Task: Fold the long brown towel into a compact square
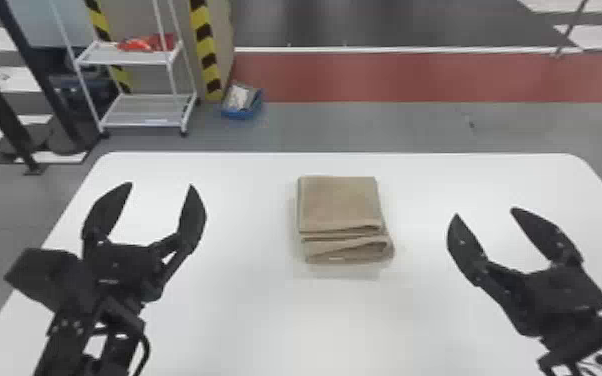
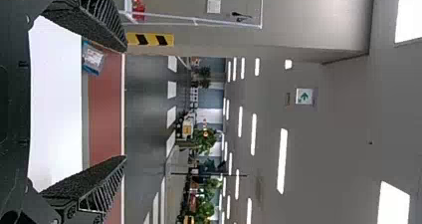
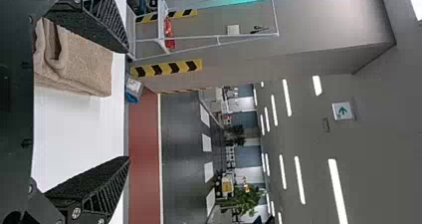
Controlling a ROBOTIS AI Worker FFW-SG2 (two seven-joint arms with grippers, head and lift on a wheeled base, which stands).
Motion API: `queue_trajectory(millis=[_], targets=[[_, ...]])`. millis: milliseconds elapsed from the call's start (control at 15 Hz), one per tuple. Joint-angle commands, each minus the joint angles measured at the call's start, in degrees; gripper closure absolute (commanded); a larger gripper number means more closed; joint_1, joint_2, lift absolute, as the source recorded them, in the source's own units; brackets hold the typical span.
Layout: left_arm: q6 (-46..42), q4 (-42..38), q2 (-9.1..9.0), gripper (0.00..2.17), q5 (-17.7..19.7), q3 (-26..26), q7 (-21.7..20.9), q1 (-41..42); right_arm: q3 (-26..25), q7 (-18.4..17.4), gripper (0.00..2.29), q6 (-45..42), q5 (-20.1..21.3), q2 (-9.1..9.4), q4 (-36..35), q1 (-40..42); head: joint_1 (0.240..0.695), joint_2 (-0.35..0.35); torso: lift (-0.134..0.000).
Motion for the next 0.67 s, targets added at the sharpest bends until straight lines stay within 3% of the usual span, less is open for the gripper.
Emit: queue_trajectory(millis=[0, 200, 600], targets=[[-0.17, -0.16, 0.02, 0.13, 0.00, -0.02, 1.05, 0.14, -0.41, -0.86, 0.13, -0.98, -0.31, -0.01, -0.81, 1.15, 0.695, 0.028, -0.124], [-0.35, 0.02, 0.02, 0.13, 0.27, -0.02, 2.45, -0.12, -0.76, -3.67, 0.13, -2.39, -0.92, -0.01, -0.81, 1.94, 0.695, 0.025, -0.124], [-0.17, 0.02, 0.37, 0.13, 0.97, 0.51, 2.28, -0.12, -1.29, -3.93, 0.13, -4.15, -1.36, -0.01, -0.46, 2.47, 0.695, 0.012, -0.124]])
